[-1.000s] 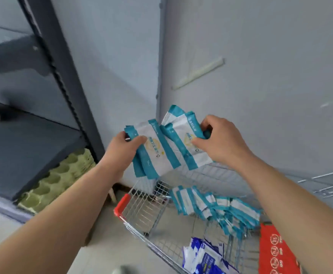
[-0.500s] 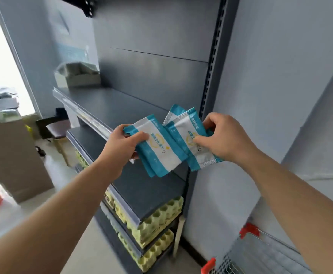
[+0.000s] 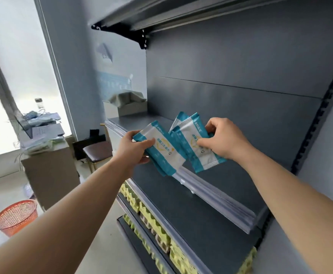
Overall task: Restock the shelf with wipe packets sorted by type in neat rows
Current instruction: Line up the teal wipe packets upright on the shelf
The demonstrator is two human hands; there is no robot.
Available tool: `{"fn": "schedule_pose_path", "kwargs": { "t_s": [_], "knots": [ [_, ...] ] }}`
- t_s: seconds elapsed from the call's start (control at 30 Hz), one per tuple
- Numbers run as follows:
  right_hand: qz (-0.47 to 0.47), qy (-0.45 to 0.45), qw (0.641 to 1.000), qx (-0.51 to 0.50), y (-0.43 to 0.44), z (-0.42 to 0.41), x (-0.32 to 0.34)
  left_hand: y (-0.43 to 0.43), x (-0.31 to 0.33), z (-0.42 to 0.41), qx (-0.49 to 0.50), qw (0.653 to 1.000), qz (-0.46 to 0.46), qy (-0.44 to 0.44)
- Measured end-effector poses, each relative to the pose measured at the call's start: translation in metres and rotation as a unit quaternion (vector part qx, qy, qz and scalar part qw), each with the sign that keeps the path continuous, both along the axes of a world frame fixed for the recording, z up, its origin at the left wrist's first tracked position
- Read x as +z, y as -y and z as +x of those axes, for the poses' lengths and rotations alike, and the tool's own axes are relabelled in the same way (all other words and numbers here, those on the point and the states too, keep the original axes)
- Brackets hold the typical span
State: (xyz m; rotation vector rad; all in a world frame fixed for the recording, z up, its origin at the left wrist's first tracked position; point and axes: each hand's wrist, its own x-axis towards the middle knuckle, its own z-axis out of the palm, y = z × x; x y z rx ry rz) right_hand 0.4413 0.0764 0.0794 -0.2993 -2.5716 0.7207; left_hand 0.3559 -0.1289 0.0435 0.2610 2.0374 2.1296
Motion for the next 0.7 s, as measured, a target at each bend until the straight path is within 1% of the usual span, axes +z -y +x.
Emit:
{"fn": "schedule_pose_path", "kwargs": {
  "t_s": [0.17, 0.37, 0.53, 0.7],
  "knots": [
    [-0.007, 0.004, 1.000, -0.019, 0.002, -0.088, -0.009, 0.008, -0.013, -0.084, 0.020, 0.999, 0.015, 0.028],
    [0.008, 0.019, 1.000, -0.018, -0.011, -0.200, -0.010, -0.005, -0.016, -0.200, 0.023, 0.999, 0.006, 0.029],
    [0.017, 0.027, 0.999, -0.033, -0.026, -0.277, -0.010, -0.020, -0.016, -0.283, -0.013, 1.000, -0.002, 0.026],
    [0.025, 0.053, 0.996, -0.073, -0.042, -0.334, -0.023, -0.030, -0.029, -0.359, -0.068, 0.996, -0.006, 0.060]
  ]
}}
